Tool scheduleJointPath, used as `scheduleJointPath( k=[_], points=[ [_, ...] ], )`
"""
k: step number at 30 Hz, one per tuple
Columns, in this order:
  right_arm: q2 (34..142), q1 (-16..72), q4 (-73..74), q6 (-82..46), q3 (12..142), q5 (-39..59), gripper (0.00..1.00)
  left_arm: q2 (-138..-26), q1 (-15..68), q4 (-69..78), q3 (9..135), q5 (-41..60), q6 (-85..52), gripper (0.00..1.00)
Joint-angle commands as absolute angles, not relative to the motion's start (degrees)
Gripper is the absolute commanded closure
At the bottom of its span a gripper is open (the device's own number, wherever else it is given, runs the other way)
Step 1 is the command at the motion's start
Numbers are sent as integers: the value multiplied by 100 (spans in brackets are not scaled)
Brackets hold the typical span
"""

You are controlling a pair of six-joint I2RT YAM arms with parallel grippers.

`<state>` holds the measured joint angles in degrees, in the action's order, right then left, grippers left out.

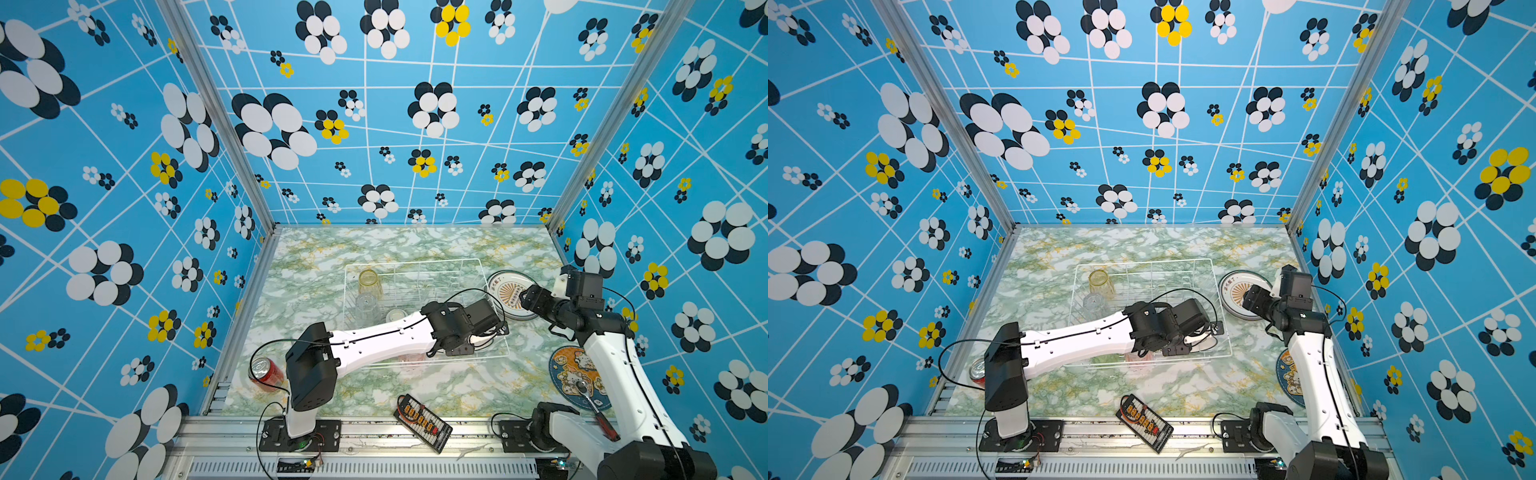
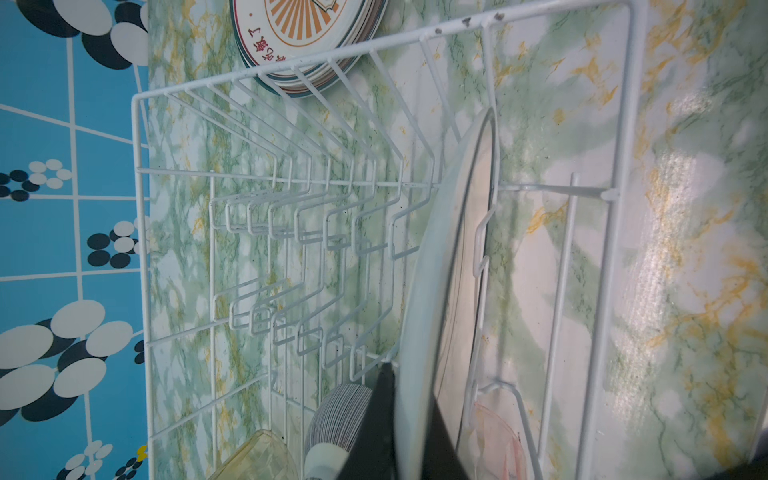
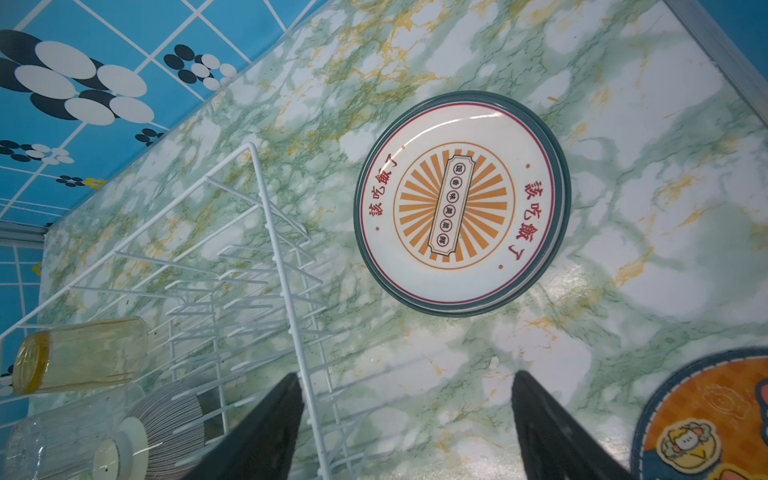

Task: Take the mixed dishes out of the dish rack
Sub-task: 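Grasp the white cloud-logo plate in the rack with the left gripper, then lift the white cloud-logo plate while the right gripper grasps its rim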

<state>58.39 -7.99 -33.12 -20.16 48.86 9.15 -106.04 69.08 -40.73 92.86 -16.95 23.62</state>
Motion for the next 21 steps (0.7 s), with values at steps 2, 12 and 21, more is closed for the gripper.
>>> scheduleJointPath(
  k=[2,12,21],
  points=[
    [5641,-782,-3044,-2081,4721,1022,19,-9796,6943,-3081,8954,-2187,2275,100],
    [5524,-782,-2673,-2154,4628,1612,21,-8648,6250,-2952,8779,-1318,1190,100],
    [5124,-683,-802,-2897,4182,4702,34,-8417,3850,-1019,7839,2989,-1601,100]
  ],
)
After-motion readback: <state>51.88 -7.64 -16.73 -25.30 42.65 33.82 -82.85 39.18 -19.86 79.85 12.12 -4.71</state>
